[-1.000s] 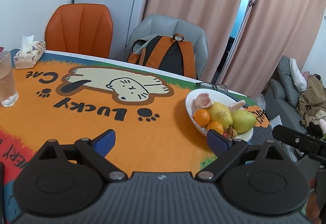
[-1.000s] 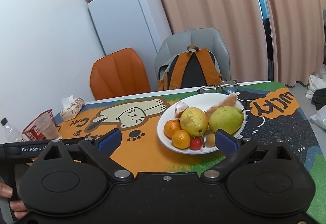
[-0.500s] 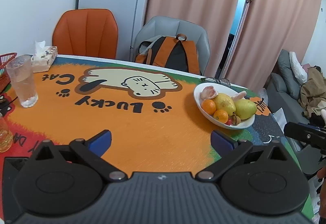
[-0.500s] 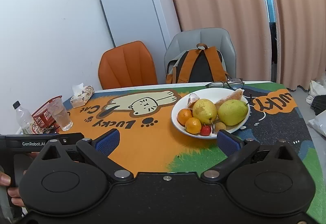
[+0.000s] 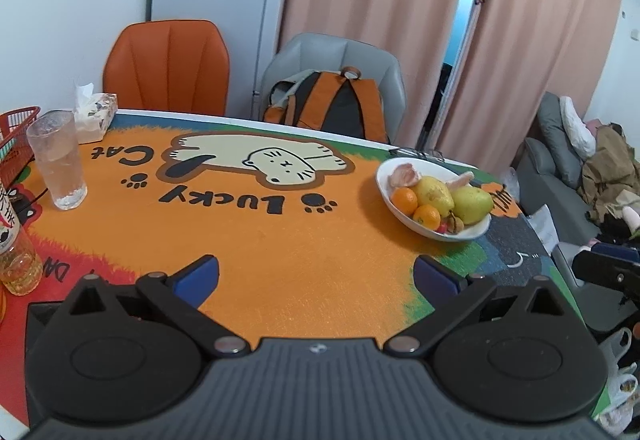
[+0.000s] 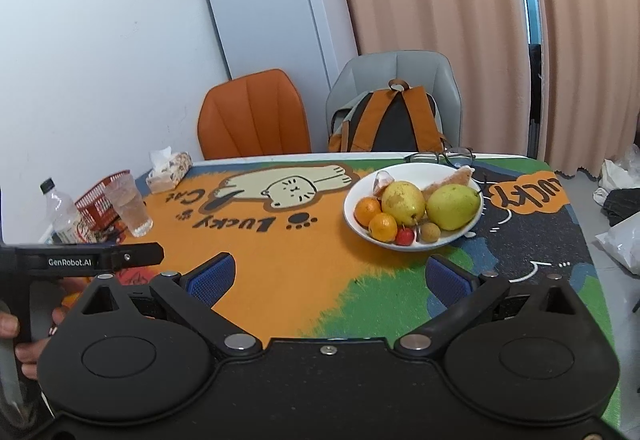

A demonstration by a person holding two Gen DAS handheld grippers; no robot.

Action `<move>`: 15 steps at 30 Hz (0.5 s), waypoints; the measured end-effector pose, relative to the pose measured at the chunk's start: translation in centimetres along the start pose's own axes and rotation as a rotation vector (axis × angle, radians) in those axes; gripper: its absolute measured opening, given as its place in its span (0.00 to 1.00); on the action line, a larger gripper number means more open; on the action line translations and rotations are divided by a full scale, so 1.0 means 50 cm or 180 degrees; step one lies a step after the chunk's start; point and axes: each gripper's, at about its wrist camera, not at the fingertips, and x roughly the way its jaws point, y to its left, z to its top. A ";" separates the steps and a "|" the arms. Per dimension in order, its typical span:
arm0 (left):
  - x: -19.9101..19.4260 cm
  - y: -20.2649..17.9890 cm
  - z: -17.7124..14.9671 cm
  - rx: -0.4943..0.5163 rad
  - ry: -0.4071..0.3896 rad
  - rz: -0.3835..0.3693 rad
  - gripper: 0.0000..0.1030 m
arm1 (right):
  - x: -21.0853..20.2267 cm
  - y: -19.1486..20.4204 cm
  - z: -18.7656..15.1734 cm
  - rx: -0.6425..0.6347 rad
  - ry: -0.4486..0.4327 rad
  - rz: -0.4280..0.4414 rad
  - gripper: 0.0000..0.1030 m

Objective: Organize fruits

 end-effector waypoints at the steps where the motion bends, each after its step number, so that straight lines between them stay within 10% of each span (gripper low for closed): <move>1: -0.002 -0.001 -0.001 0.0012 -0.0004 0.0007 1.00 | -0.006 0.000 -0.001 0.0010 -0.0002 -0.0015 1.00; 15: -0.013 -0.018 -0.005 0.0170 -0.0020 0.0007 1.00 | -0.024 0.002 -0.005 0.0024 -0.0012 0.0033 1.00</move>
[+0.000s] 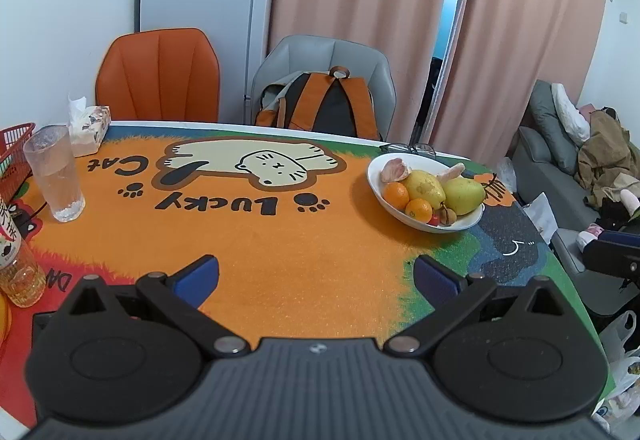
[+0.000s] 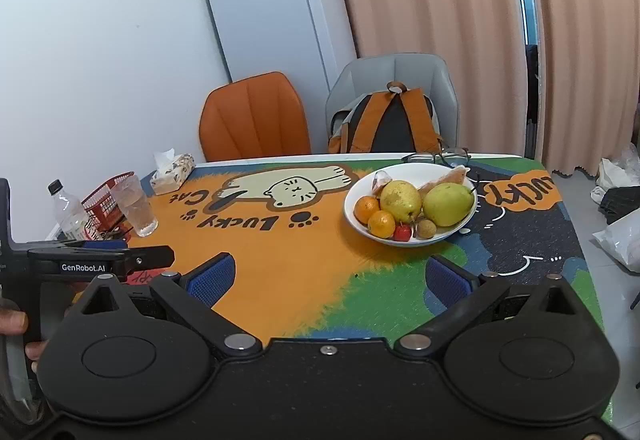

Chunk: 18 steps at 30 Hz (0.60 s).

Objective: Organize fruits

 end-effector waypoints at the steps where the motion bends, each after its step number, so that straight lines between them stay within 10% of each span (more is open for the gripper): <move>1: -0.001 -0.001 0.000 0.0011 -0.0006 0.0021 1.00 | 0.001 0.000 -0.001 0.0003 0.0004 0.0005 1.00; 18: 0.000 -0.006 -0.003 0.0052 0.0006 0.0057 1.00 | 0.005 0.005 -0.008 0.0026 0.0018 -0.0012 1.00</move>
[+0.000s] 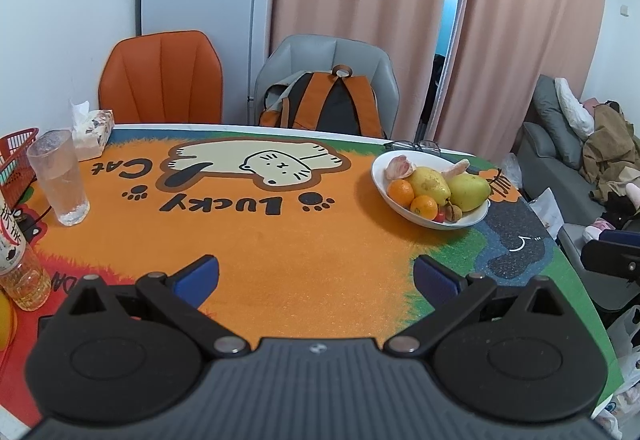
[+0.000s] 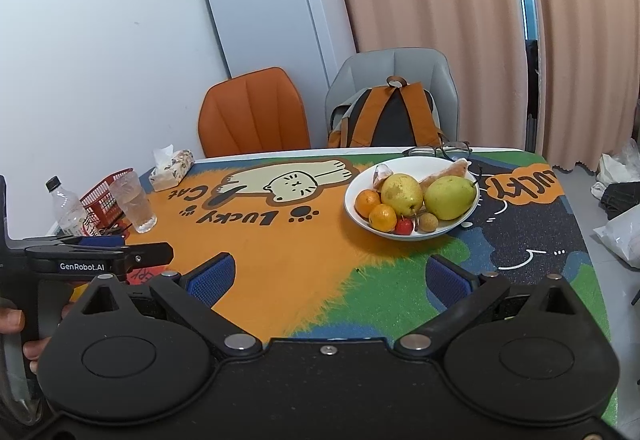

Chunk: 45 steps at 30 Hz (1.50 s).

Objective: Organize fruits

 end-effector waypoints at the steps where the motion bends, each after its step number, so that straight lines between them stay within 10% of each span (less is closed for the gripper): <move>1: 0.000 0.000 0.000 -0.0001 0.0001 0.0000 1.00 | 0.001 0.000 0.000 0.0003 0.0001 0.0001 1.00; 45: -0.002 -0.004 -0.001 0.0016 -0.0006 -0.0018 1.00 | 0.000 0.003 -0.004 0.0012 0.0019 0.0004 1.00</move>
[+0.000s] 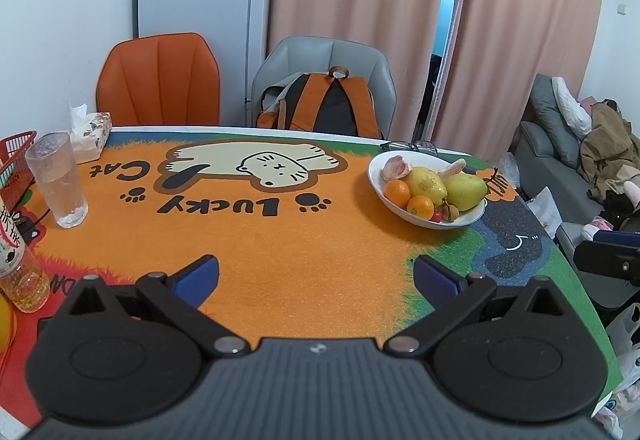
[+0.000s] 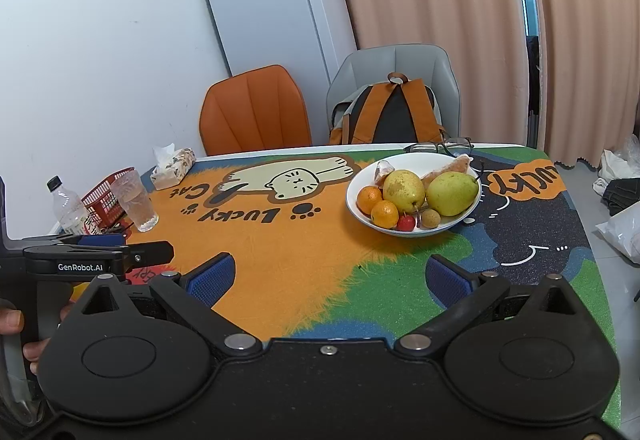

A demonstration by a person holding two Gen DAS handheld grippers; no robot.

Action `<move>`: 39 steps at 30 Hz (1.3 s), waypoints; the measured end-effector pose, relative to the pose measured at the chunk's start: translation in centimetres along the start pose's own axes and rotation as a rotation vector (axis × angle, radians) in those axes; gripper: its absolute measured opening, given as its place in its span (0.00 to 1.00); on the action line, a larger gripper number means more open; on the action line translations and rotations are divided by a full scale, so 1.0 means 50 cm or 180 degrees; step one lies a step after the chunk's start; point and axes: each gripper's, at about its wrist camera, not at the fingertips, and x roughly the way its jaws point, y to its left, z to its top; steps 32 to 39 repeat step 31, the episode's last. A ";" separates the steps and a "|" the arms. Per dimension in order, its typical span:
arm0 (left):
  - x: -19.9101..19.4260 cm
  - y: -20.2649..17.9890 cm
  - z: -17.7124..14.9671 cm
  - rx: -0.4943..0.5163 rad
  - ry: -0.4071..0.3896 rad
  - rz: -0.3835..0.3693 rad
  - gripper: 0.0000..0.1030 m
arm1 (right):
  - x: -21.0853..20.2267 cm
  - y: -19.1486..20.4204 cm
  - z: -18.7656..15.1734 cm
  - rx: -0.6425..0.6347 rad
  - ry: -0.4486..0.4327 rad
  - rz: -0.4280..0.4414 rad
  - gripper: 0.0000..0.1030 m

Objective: Organize fruits

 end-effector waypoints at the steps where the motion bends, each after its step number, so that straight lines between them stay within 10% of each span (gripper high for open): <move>1: 0.000 -0.001 0.000 0.0000 0.0000 0.0000 1.00 | 0.000 0.001 -0.001 0.0002 0.0000 0.0002 1.00; 39: 0.003 -0.013 -0.006 0.0084 0.0001 -0.0054 1.00 | 0.007 -0.005 -0.002 0.0031 0.0032 0.0007 1.00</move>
